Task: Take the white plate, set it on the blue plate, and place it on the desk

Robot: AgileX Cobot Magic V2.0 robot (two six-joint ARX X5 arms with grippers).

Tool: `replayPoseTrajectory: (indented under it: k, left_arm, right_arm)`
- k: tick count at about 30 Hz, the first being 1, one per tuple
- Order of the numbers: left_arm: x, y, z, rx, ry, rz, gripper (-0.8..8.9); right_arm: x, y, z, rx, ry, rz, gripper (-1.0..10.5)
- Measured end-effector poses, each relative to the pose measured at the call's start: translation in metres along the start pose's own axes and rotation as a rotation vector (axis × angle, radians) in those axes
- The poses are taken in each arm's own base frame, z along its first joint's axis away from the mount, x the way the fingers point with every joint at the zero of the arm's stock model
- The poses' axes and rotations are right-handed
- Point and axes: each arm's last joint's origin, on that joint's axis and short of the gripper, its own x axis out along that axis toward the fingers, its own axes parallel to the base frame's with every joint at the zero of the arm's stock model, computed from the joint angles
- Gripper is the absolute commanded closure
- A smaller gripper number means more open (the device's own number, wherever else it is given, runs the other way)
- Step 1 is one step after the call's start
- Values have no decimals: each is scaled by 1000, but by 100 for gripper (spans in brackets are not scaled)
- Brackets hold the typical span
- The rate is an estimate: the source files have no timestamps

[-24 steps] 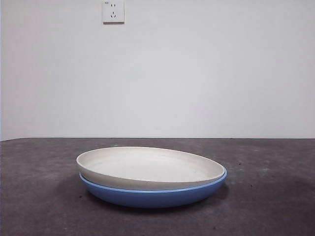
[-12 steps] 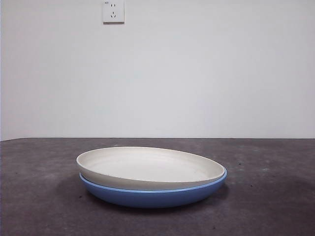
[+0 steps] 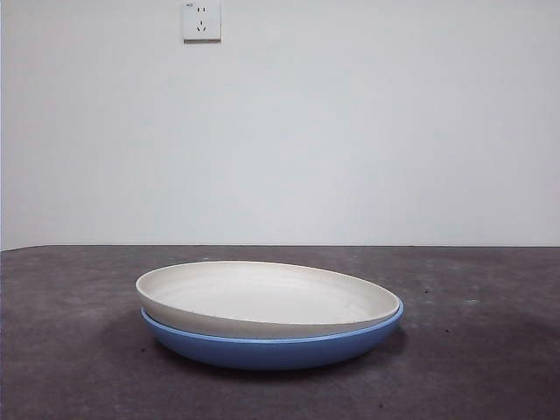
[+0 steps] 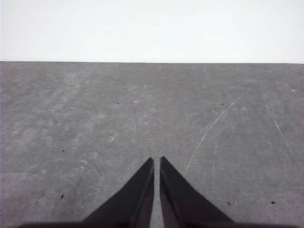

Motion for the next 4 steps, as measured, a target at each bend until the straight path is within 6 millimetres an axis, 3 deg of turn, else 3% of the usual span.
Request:
replayPoseTrajectory:
  k: [4]
  left_arm:
    - [0, 0, 0, 0, 0, 0, 789]
  right_arm:
    - [0, 0, 0, 0, 0, 0, 930]
